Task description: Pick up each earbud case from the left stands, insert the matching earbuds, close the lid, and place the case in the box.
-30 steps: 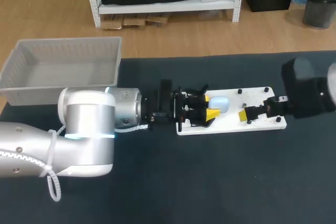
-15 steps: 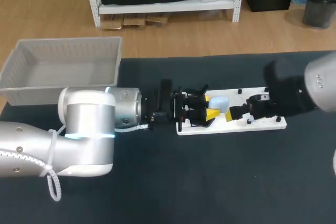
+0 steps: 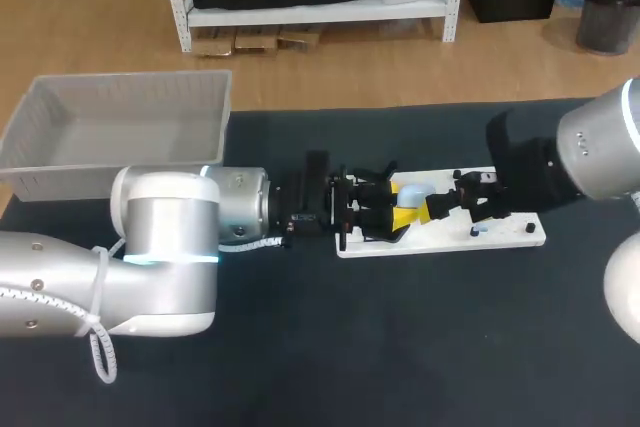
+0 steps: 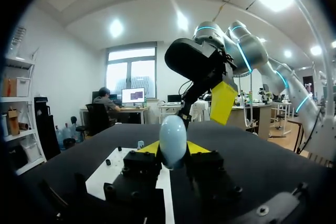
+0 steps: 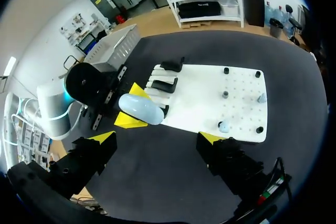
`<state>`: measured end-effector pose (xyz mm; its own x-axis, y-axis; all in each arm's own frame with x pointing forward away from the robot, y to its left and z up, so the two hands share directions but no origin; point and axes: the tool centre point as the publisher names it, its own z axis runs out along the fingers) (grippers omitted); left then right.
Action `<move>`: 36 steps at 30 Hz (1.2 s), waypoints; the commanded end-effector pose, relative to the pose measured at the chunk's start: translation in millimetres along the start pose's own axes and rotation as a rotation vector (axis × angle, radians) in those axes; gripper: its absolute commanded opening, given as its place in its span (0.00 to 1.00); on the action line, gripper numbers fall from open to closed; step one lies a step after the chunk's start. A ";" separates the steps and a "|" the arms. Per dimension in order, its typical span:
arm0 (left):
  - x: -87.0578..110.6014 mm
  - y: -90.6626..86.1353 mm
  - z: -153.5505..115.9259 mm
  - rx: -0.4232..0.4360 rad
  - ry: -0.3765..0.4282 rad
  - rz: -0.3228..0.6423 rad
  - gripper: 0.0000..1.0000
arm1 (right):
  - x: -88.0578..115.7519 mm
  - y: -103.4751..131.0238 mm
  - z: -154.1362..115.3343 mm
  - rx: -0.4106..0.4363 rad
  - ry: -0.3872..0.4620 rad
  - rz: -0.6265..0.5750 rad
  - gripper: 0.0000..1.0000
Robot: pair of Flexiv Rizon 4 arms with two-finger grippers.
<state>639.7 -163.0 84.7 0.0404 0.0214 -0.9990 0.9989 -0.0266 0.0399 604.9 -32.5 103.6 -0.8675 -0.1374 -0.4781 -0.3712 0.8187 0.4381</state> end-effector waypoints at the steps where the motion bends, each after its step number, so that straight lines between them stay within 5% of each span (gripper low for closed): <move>1: 0.7 1.7 0.2 0.004 -0.001 -0.001 0.00 | -3.1 -1.1 6.6 0.001 -0.006 0.003 1.00; 36: 0.7 1.7 0.2 0.004 -0.001 -0.001 0.00 | -17.1 -11.8 13.4 0.050 -0.040 0.038 1.00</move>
<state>641.0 -162.8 84.6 0.0401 0.0215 -0.9990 0.9989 -0.0251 0.0395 628.5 -34.3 95.7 -0.8683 -0.0887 -0.4880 -0.3266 0.8428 0.4279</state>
